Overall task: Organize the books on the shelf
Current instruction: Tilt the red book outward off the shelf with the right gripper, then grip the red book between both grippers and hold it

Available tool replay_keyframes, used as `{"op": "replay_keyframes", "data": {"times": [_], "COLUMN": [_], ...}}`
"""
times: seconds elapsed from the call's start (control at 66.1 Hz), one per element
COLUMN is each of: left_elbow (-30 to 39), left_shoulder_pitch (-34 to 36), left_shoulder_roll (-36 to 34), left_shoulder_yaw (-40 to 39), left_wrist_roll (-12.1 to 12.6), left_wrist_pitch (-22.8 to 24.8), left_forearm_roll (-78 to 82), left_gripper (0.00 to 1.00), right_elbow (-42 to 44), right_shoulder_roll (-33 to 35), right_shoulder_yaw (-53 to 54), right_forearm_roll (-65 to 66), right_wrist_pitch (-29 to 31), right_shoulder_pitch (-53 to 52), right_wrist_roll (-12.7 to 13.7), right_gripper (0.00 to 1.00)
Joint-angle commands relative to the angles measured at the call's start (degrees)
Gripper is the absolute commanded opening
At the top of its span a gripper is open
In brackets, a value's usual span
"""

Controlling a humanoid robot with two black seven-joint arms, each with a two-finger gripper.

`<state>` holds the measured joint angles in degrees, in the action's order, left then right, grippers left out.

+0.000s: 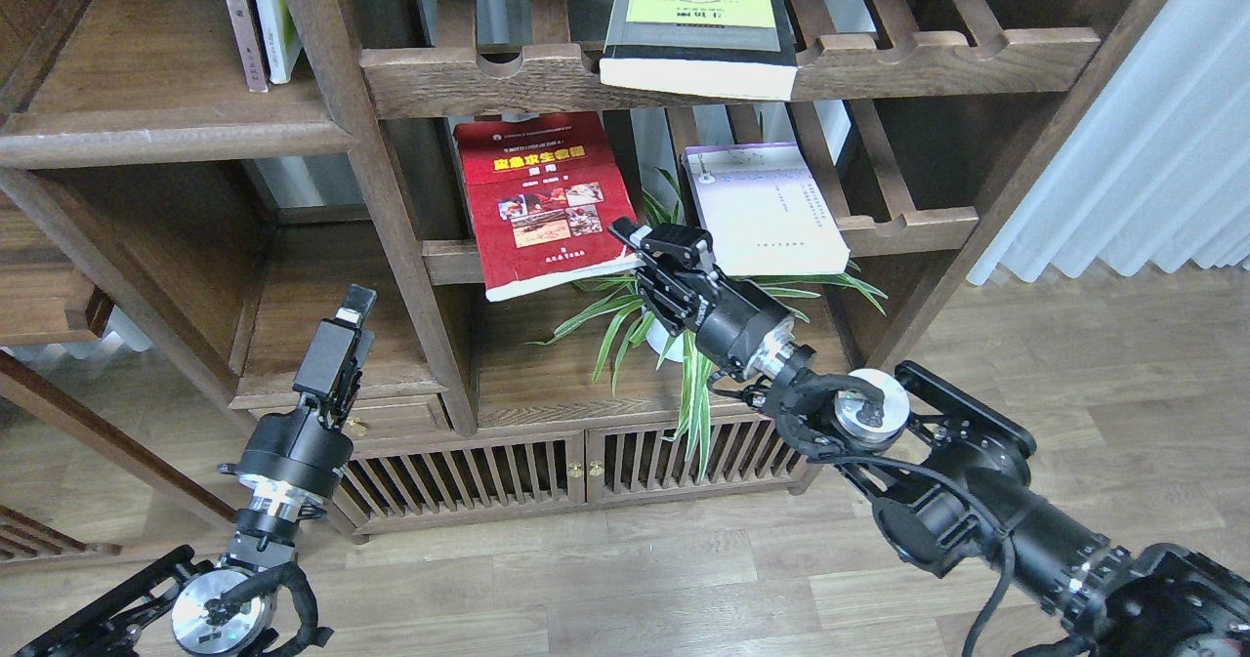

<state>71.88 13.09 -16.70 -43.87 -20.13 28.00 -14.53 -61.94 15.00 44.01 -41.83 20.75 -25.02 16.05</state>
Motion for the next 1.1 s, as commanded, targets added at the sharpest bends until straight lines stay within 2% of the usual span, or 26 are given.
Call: {"op": "replay_keyframes", "data": {"times": [0.0, 0.06, 0.181, 0.302, 0.56, 0.832, 1.089], "left_elbow": [0.4, 0.9, 1.2, 2.3, 4.9, 4.9, 4.8], "left_shoulder_pitch": [0.4, 0.5, 2.1, 4.9, 9.3, 9.4, 9.5], "left_shoulder_roll": [-0.7, -1.6, -3.8, -5.1, -9.1, -9.7, -9.4], "left_shoulder_yaw": [0.2, 0.8, 3.5, 6.2, 12.6, 15.3, 17.4], "left_wrist_roll": [0.4, 0.8, 2.6, 4.0, 6.2, 7.9, 8.1], "left_wrist_pitch": [0.0, 0.0, 0.0, 0.0, 0.0, 0.0, 0.0], "left_forearm_roll": [-0.8, -1.3, -3.9, -6.9, -9.2, -9.2, -9.1], "left_gripper": [0.98, 0.98, 0.98, 0.98, 0.98, 0.98, 0.98], "right_elbow": [-1.0, -1.2, -2.4, -2.6, -3.6, -4.3, -4.4], "right_shoulder_roll": [2.2, 3.0, 4.4, 4.9, 4.9, 2.7, -0.7], "right_shoulder_yaw": [0.1, 0.1, 0.0, -0.1, -1.1, -1.2, -2.1], "right_forearm_roll": [0.0, -0.1, 0.0, 0.1, 1.4, 2.9, 6.2], "right_wrist_pitch": [4.9, 7.2, 7.2, 7.2, 7.2, 7.2, 7.2], "right_shoulder_pitch": [2.8, 4.1, 6.6, 8.7, 10.1, 10.1, 10.1], "right_wrist_roll": [2.0, 2.4, 5.2, 6.7, 7.1, 7.1, 7.1], "right_gripper": [0.06, 0.06, 0.06, 0.06, 0.06, 0.06, 0.06]}}
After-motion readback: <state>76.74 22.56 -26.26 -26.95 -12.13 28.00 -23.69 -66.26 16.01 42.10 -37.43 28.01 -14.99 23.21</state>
